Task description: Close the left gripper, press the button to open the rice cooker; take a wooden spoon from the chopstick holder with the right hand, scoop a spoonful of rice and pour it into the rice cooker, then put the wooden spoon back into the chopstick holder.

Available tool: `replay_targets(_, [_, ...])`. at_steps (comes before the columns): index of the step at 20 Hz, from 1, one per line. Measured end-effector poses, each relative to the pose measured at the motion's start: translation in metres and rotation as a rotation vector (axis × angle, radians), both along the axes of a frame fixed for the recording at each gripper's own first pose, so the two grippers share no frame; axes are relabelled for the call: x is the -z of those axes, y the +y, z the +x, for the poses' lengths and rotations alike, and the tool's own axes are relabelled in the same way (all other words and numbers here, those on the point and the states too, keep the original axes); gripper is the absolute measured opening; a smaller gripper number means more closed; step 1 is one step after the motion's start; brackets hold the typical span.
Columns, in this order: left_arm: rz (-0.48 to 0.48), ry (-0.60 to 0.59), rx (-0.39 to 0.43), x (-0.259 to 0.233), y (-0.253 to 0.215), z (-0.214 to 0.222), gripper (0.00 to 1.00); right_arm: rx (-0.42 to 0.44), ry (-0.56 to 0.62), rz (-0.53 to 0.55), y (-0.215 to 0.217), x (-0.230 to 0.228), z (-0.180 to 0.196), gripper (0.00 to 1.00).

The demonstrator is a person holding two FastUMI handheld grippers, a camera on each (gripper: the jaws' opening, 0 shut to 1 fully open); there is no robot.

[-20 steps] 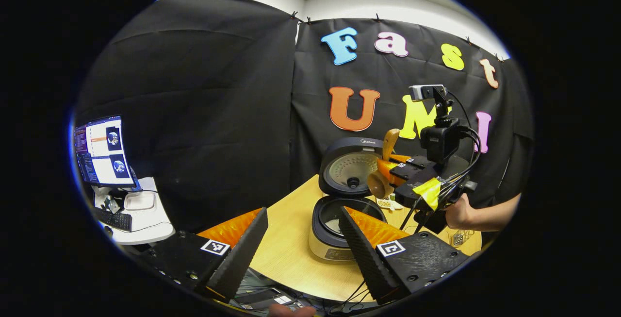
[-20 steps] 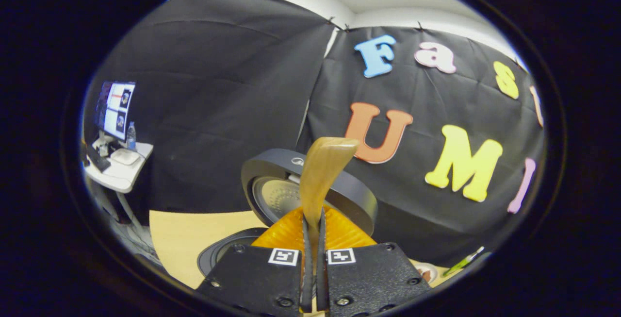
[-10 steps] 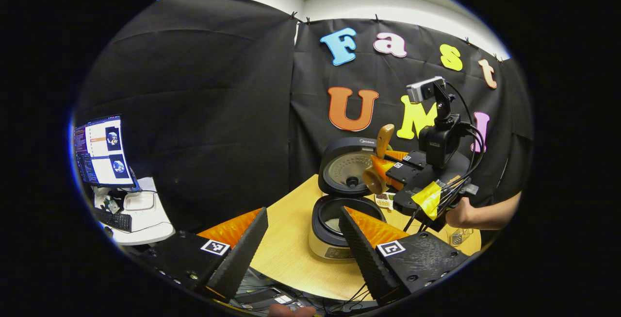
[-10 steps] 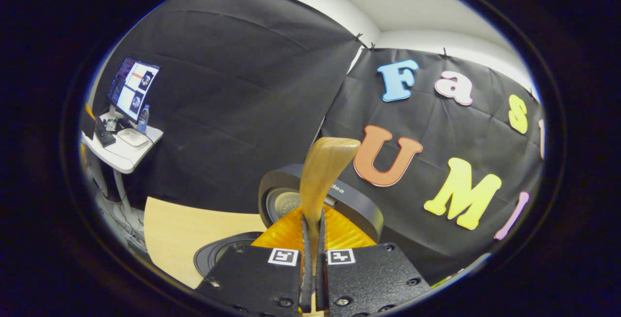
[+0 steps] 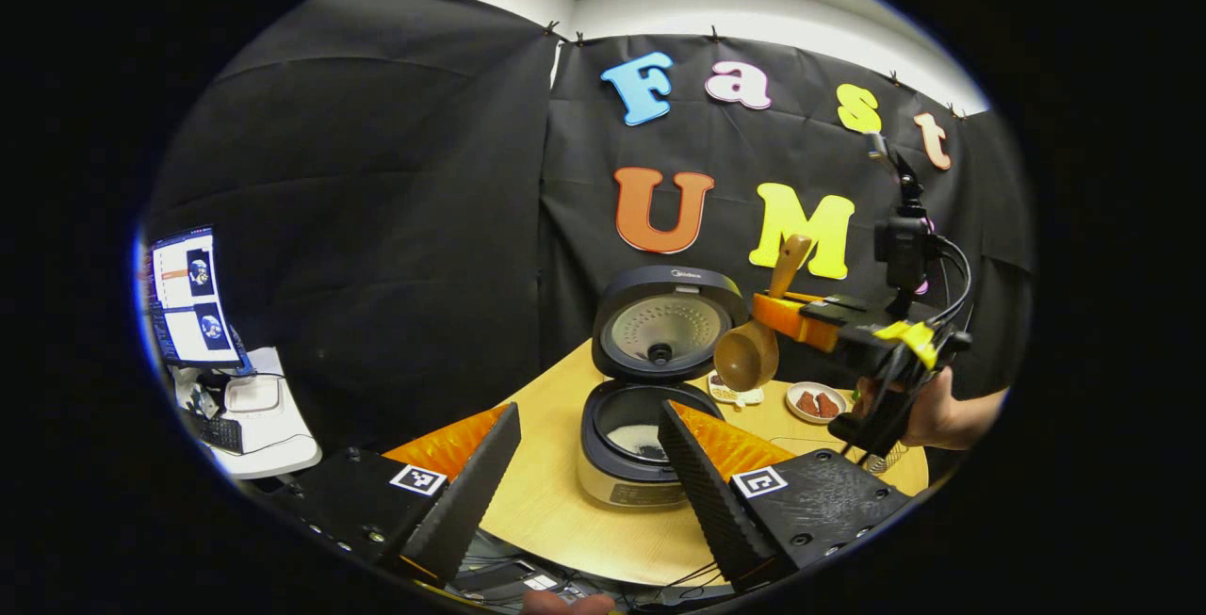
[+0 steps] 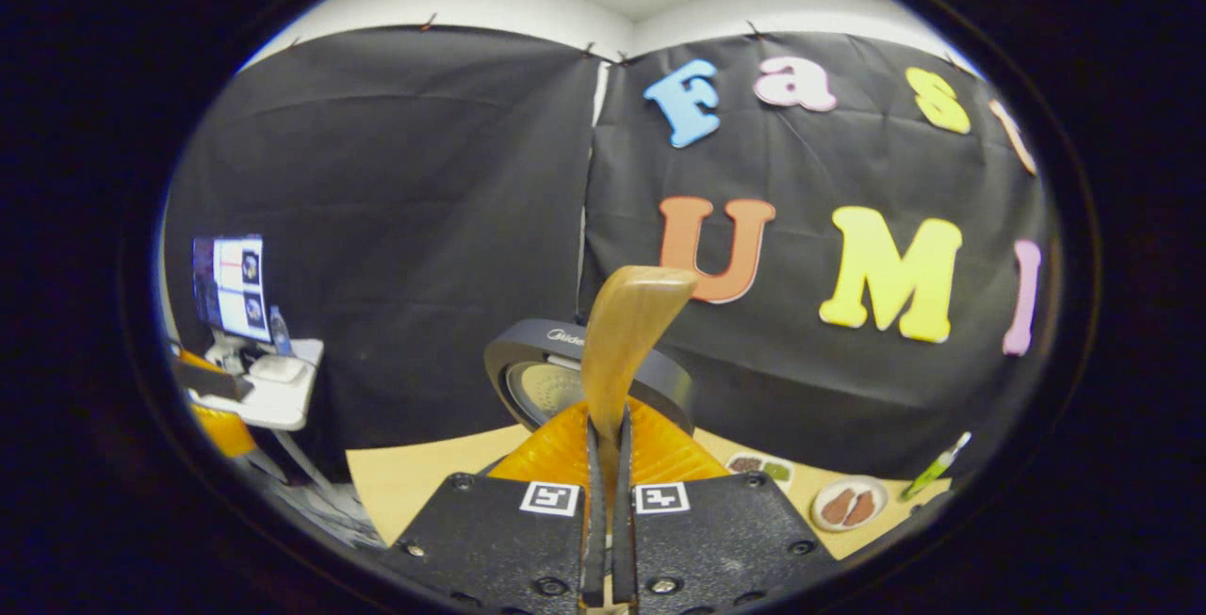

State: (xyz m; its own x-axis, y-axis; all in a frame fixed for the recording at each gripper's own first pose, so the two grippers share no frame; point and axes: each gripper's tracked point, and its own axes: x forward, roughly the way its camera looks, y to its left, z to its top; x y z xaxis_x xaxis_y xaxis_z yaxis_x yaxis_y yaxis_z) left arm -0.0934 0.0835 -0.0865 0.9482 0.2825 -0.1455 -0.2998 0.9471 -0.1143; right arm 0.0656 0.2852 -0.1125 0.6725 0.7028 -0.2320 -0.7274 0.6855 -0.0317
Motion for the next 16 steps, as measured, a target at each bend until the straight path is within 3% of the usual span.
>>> replay_targets(6, [0.001, 0.011, 0.129, 0.002, -0.041, 0.035, 0.95, 0.197, 0.1, 0.145, -0.11, -0.038, 0.016, 0.08])
replay_targets(11, [-0.012, 0.001, 0.261, 0.0, -0.087, 0.075, 0.95, 0.506, 0.092, 0.119, -0.259, -0.03, 0.049, 0.08])
replay_targets(16, [-0.002, 0.02, 0.344, 0.007, -0.123, 0.1, 0.95, 0.785, 0.125, 0.074, -0.398, 0.012, 0.066, 0.08])
